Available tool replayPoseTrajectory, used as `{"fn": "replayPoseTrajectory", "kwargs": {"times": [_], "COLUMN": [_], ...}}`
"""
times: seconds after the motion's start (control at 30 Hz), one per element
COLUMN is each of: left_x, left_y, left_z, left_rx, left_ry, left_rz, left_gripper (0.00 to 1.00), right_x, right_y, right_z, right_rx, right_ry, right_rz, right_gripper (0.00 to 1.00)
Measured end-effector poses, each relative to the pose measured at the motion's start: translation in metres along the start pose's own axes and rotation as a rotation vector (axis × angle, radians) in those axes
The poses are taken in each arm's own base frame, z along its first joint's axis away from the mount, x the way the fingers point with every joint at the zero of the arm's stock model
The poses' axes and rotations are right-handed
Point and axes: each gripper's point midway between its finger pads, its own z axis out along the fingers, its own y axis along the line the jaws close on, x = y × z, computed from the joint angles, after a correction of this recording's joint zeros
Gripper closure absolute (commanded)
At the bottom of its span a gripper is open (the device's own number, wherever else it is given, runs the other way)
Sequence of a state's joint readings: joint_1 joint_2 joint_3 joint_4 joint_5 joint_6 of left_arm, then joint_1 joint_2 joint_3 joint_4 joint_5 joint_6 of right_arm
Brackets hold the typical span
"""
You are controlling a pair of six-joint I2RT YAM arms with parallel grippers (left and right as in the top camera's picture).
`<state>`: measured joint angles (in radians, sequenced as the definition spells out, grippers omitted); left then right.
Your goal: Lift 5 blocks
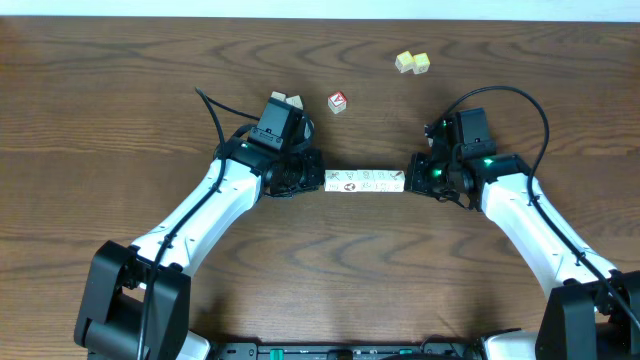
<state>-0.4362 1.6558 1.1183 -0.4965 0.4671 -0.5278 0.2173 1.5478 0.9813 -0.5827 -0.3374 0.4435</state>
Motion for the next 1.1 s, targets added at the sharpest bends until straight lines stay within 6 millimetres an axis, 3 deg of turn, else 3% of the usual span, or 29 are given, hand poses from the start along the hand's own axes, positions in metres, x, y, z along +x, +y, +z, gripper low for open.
{"fn": "replayPoseTrajectory", "kwargs": {"times": [0.47, 1.1], "left_x": [0.006, 0.007], "left_y": [0.013, 0.013], "left_z": [0.019, 0.020], "left_rx": [-0.038, -0.041], "left_ry": [0.048, 0.051], "left_rz": [-0.022, -0.021], "left_gripper": [0.93, 0.93], "right_x": [0.000, -0.003], "right_y": [0.000, 0.001], "right_z": [0.000, 0.001], "right_rx": [0.000, 0.005], "right_ry": [0.000, -0.017], "right_rz": [0.000, -0.011], "right_gripper": [0.99, 0.99]}}
